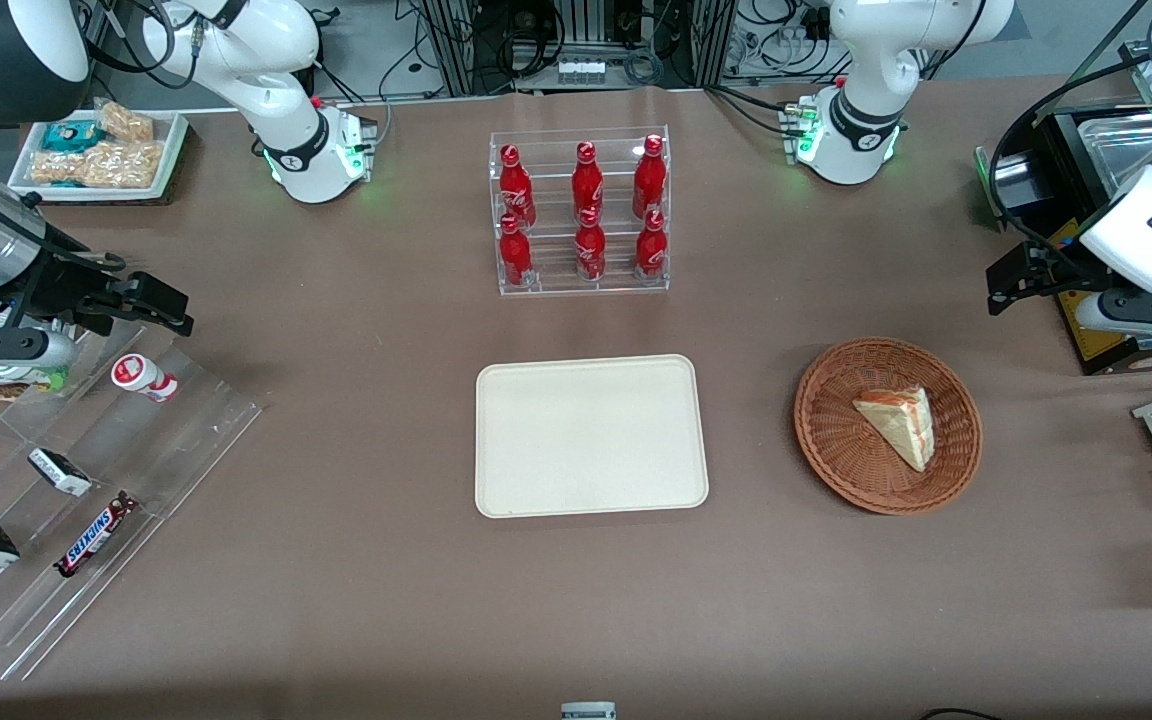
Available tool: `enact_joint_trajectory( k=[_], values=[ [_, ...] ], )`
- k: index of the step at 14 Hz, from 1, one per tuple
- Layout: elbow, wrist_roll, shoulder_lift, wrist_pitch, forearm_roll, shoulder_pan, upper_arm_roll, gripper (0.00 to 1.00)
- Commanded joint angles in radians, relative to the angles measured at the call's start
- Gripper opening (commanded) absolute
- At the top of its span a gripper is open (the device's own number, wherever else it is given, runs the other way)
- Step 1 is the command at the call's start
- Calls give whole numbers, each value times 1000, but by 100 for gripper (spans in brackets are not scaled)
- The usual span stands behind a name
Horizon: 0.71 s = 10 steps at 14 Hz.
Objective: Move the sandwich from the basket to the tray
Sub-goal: 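Move the open left gripper down over the sandwich in the wicker basket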
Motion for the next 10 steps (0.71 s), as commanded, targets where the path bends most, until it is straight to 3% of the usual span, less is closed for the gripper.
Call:
enact_joint_trajectory(
  k=[1,10],
  values=[
    [41,11,27,-36,-14,19,-13,100],
    [-1,-36,52,-54,1,10,-14,100]
  ],
)
